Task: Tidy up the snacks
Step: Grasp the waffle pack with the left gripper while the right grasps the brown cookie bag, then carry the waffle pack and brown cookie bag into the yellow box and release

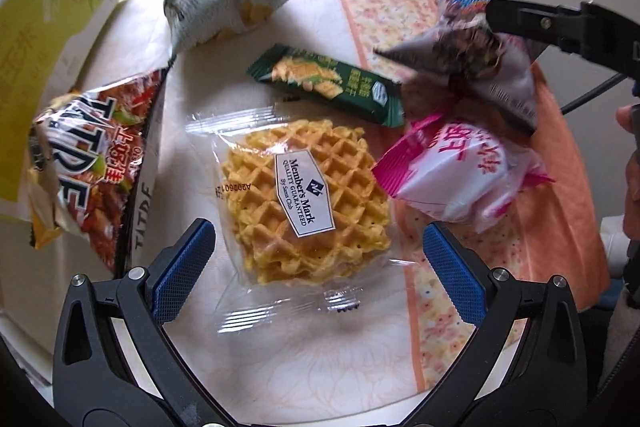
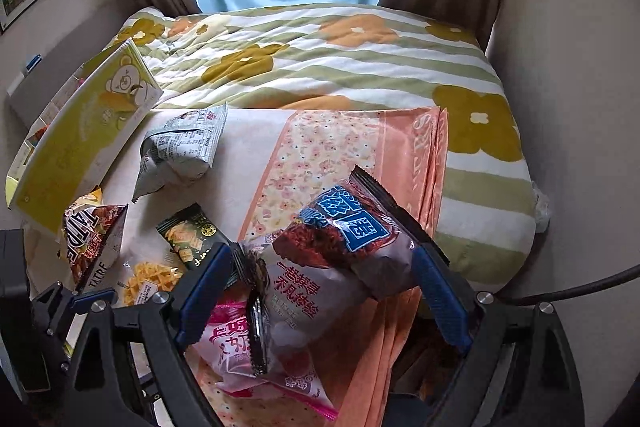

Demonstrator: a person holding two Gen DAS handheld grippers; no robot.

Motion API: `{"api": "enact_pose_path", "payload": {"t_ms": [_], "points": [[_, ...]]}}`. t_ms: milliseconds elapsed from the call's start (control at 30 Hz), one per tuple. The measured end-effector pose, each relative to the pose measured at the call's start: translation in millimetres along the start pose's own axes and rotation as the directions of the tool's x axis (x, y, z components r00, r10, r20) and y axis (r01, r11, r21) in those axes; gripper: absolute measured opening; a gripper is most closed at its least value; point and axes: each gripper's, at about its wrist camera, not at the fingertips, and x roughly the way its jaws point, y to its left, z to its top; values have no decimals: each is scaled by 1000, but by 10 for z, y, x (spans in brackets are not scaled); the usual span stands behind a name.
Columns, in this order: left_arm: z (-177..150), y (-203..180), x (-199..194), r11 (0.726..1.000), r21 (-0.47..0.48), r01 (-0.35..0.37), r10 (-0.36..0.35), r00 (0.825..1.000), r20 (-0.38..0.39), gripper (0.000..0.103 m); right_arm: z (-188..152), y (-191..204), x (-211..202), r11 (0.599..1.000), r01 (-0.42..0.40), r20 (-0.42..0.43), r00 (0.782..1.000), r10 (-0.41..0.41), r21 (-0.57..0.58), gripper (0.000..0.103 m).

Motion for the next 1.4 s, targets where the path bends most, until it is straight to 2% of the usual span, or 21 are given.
{"api": "enact_pose_path", "payload": {"t_ms": [167,433,667,800,900,1033,1233,1400], "points": [[41,19,113,1000,-13,-7,7,1000,-9,103,26,-4,65,999,31,-1,1000,-31,-33,89],[175,-128,231,993,78,-92,93,996,-3,98,110,39,177,993,63,-18,998,-65,-97,89],[204,-140,167,990,122,-70,70,998,9,80,182,112,313,978,89,-33,995,-97,-186,89],[182,-66,98,989,132,-68,68,998,4,77,218,159,404,968,78,-54,994,-93,-239,89],[172,12,91,991,114,-75,75,997,-2,77,217,204,569,968,14,-127,991,-47,-252,89],[222,21,94,990,117,-72,74,997,-10,77,188,324,646,948,47,-110,990,-85,-314,89],[311,24,171,992,120,-50,51,999,-12,75,189,257,677,955,29,-151,986,-77,-296,90],[258,79,111,992,123,-33,35,999,-8,74,155,173,668,970,9,-161,986,-50,-244,89]]}}
